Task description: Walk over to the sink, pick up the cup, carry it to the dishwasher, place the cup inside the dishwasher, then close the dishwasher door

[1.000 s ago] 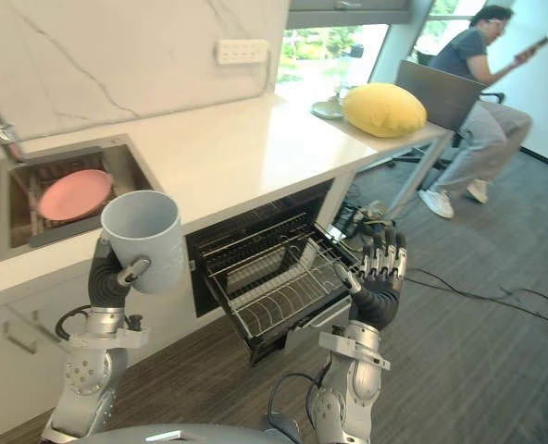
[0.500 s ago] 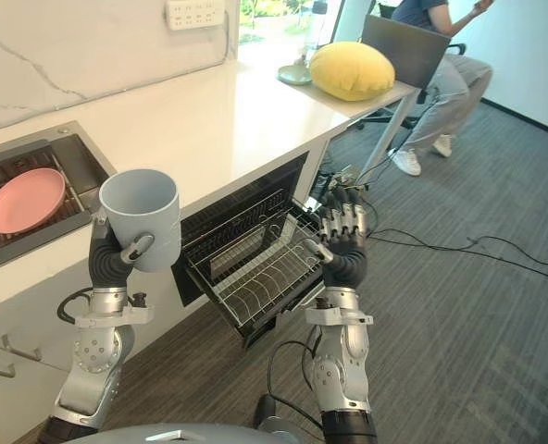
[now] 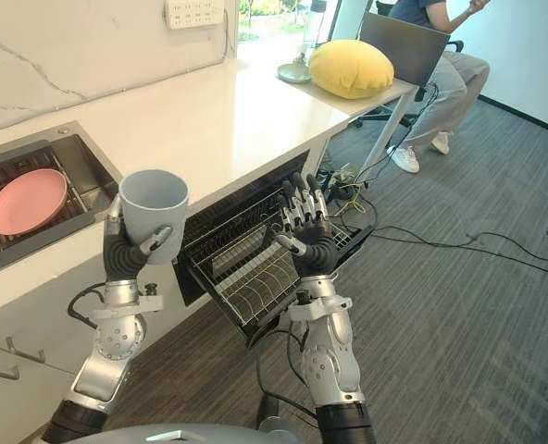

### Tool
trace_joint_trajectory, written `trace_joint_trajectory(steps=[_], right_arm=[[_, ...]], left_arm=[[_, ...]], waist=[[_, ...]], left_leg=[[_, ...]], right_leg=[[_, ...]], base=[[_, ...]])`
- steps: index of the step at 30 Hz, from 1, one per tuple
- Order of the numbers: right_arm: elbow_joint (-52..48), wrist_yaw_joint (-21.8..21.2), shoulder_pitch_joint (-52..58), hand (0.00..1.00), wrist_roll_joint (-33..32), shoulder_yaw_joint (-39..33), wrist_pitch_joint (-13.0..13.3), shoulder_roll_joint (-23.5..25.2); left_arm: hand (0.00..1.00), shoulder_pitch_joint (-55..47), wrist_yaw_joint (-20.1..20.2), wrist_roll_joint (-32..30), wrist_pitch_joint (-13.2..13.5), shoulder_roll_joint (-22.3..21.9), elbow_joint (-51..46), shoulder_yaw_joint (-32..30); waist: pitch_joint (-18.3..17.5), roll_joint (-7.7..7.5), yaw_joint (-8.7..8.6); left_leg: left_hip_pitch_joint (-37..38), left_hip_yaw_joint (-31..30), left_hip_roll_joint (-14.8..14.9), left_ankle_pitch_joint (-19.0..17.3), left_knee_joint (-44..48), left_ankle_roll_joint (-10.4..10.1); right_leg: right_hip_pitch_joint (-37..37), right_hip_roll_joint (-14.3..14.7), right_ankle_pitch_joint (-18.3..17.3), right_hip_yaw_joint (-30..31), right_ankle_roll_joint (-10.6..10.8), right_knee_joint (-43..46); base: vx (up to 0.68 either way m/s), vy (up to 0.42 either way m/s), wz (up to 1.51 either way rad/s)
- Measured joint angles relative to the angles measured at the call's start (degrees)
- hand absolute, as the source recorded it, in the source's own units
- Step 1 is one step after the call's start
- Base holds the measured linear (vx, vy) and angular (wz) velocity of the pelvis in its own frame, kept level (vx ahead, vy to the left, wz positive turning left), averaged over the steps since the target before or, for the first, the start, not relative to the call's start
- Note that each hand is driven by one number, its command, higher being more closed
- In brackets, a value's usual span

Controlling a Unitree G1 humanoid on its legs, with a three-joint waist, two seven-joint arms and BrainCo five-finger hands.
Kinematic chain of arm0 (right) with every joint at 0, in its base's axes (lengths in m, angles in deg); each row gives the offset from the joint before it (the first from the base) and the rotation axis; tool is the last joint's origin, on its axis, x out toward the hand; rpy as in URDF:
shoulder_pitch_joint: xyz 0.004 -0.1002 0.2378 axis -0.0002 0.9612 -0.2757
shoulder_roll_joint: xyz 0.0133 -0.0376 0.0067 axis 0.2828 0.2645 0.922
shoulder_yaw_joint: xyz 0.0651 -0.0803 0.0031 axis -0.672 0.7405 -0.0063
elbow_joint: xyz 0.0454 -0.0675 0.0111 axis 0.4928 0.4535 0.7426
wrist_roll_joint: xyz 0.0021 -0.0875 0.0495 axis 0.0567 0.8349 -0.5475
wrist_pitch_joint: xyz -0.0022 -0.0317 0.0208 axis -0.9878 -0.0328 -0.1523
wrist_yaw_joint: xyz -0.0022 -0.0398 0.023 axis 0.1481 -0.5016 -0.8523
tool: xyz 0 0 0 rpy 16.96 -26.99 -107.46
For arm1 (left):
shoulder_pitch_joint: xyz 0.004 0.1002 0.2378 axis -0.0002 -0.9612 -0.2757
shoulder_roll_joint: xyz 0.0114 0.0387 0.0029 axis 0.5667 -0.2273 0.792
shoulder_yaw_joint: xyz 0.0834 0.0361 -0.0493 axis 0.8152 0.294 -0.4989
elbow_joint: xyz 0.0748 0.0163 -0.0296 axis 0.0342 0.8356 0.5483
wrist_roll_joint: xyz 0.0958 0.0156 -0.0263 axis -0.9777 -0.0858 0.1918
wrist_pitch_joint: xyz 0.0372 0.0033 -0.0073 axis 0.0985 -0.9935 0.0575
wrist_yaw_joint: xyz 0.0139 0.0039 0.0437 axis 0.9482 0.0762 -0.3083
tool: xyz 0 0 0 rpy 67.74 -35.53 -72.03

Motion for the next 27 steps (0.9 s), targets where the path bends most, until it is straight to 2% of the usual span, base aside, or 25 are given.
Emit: trace_joint_trajectory(steps=[4,11,16,19,23,27], right_arm=[[-0.04,-0.78,-0.85,0.00,-3.92,1.85,-2.49,-0.05],[-1.69,-0.61,-2.12,0.00,-4.21,6.60,-5.35,-0.07],[-1.65,-0.58,-2.24,0.00,-4.20,8.90,-7.62,-0.13],[-1.65,-0.28,-2.40,0.00,-4.10,9.91,-7.76,-0.58],[-1.51,1.86,-3.07,0.00,-3.71,10.98,-8.79,-2.08],[-1.48,3.35,-4.00,0.00,-0.52,11.15,-9.98,-2.32]], left_arm=[[1.00,1.62,-1.77,-2.31,-1.62,-0.07,3.02,1.21],[1.00,3.72,-4.20,-5.11,-3.78,0.01,5.58,4.66],[1.00,3.84,-4.01,-6.52,-5.45,-0.02,6.44,7.24],[1.00,3.97,-3.81,-7.34,-5.78,0.00,6.44,8.00],[1.00,4.76,-3.71,-7.68,-6.36,0.03,6.43,9.15],[1.00,5.98,-3.69,-8.63,-6.42,0.08,6.38,9.54]], waist=[[0.01,-0.02,-0.09],[0.15,-0.39,0.00],[0.19,-0.51,-0.04],[-0.04,-0.87,-0.07],[-0.17,-1.07,-0.46],[-0.37,-1.37,-0.45]], left_leg=[[-0.08,-0.13,-0.26,0.31,-0.17,0.16],[-1.08,-0.47,-1.10,0.87,-0.11,0.75],[-1.29,-0.66,-1.26,1.11,-0.09,0.79],[-2.03,-0.88,-1.30,1.24,0.01,0.80],[-2.04,-1.78,-1.55,1.61,0.05,0.97],[-2.02,-1.80,-1.76,1.74,-0.05,1.21]], right_leg=[[-0.03,-0.22,0.47,0.39,-0.17,-0.03],[-0.37,-1.27,0.68,0.44,0.08,-0.17],[-0.47,-1.53,0.74,0.38,0.08,-0.17],[-1.09,-1.78,0.82,0.25,0.09,-0.16],[-1.18,-1.84,1.15,-0.74,0.23,0.18],[-1.15,-2.08,1.63,-0.72,0.24,0.16]], base=[[-0.04,0.012,0.01],[-0.07,0.014,0.03],[-0.03,0.002,0.00],[0.00,0.005,0.03],[0.03,0.006,0.13],[-0.02,0.015,0.01]])
